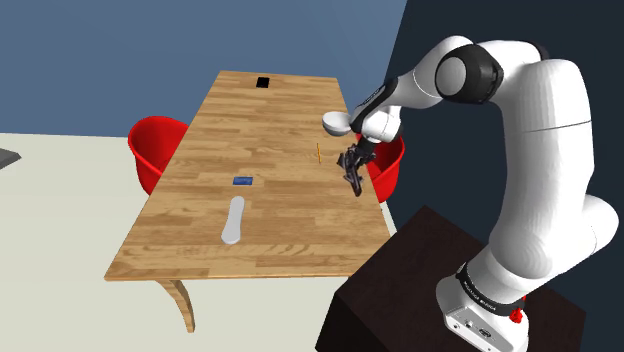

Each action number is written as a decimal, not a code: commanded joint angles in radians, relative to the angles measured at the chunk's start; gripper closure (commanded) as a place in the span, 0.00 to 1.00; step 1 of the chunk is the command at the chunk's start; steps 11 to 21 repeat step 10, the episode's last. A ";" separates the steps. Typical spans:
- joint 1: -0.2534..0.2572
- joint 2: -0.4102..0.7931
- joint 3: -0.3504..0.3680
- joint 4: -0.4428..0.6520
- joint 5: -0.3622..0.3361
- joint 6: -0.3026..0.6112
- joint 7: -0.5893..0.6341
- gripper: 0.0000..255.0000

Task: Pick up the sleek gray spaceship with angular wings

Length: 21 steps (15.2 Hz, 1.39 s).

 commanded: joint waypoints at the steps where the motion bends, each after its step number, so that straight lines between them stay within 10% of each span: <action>1: 0.005 -0.025 -0.007 -0.013 -0.007 -0.012 0.007 1.00; 21: 0.027 -0.108 -0.038 -0.040 -0.041 -0.068 0.043 1.00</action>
